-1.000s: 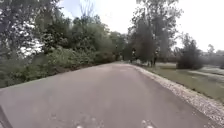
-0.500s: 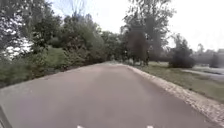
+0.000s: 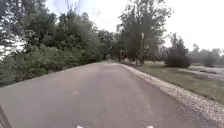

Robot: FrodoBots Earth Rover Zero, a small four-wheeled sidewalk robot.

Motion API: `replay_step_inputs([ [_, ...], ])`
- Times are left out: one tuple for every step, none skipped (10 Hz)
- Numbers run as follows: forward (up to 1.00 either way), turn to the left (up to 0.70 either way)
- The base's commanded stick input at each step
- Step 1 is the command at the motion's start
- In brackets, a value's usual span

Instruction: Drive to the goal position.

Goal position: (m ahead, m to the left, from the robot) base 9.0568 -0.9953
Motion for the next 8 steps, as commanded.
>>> replay_step_inputs([
  [0.7,0.0],
  [0.7,0.0],
  [0.7,0.0],
  [0.7,0.0],
  [0.7,0.0],
  [0.7,0.0],
  [0.7,0.0],
  [0.7,0.0],
])
